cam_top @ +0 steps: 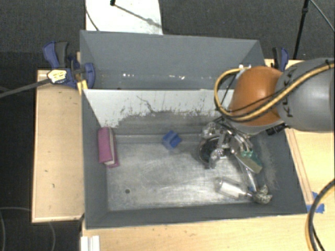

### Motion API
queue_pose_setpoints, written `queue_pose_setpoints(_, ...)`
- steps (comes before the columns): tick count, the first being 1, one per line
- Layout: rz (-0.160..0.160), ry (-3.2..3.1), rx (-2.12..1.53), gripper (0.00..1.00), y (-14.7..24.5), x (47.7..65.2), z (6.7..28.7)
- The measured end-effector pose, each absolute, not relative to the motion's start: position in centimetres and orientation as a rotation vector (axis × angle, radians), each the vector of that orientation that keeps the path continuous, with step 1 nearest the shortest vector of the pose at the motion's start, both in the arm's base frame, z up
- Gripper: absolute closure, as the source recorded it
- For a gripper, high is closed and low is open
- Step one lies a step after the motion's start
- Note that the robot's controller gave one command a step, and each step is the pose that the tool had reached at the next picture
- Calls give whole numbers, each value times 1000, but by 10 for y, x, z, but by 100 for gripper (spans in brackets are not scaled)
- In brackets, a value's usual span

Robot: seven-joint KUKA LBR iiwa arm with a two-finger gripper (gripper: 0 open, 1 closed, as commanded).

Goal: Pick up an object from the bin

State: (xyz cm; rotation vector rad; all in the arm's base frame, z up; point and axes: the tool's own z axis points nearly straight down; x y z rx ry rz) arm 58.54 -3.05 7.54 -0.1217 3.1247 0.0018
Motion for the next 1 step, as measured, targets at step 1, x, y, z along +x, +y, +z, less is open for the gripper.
queue_pose_setpoints(1, -1, 3076, -592, 100, 2, 579, 231)
